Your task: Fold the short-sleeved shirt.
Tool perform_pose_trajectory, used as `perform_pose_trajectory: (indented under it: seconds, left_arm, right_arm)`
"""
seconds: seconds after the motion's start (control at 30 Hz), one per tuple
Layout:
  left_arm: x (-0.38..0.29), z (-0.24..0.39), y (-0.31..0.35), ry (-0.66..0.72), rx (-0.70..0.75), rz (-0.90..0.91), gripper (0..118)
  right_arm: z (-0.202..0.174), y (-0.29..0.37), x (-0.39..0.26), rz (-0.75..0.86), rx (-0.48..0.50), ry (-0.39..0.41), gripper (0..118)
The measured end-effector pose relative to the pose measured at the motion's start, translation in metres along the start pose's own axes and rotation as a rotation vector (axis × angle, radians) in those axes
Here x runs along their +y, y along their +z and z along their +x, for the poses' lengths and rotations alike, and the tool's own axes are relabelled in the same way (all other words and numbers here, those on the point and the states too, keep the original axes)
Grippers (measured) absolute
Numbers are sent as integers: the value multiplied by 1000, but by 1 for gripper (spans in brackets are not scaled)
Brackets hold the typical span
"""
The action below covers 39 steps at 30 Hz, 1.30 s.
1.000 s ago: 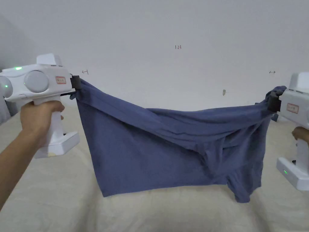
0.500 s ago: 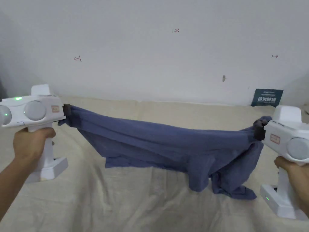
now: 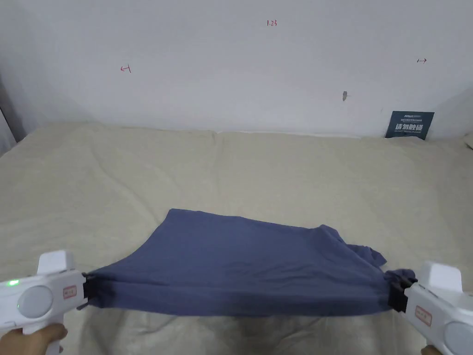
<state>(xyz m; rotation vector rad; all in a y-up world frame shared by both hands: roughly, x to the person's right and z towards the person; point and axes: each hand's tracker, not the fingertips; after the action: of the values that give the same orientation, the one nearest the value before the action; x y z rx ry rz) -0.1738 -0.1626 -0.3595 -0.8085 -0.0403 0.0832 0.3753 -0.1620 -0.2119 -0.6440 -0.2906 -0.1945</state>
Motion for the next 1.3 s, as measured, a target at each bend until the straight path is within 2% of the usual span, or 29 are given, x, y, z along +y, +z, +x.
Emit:
perform_pose_trajectory:
  seconds: [0.23,0.37,0.53,0.67,0.7,0.73,0.8,0.87,0.93,1.13,1.3]
  left_arm:
    - [-88,-32,25,-33,38,-117,4]
    - [-125,-45,30,-50,42,-220,4]
    - [-144,-47,19,-53,61,-287,4]
    - [-146,-41,7,-66,73,-347,4]
    - [-146,-39,8,-73,83,-340,7]
    - [-145,-36,11,-81,101,-322,17]
    - [-135,-33,15,-82,102,-314,73]
    - [-120,-25,29,-44,38,-243,115]
    - [-98,-12,49,-18,-24,-114,114]
    - [-39,48,118,-52,-156,297,111]
    - [-18,92,145,-89,-194,533,111]
  right_arm:
    - [11,43,-86,-132,-46,-26,7]
    - [21,46,-131,-242,-73,-16,7]
    - [25,33,-165,-353,-76,-30,8]
    - [29,25,-166,-347,-89,-27,9]
    - [31,25,-162,-341,-85,-29,10]
    - [32,28,-156,-323,-77,-31,19]
    - [23,43,-139,-286,-65,-31,68]
    - [19,57,-117,-188,-21,-26,94]
    - [7,77,-90,-83,-21,4,101]
    - [-23,138,-19,305,-11,70,102]
    - [-47,170,7,523,-50,140,102]
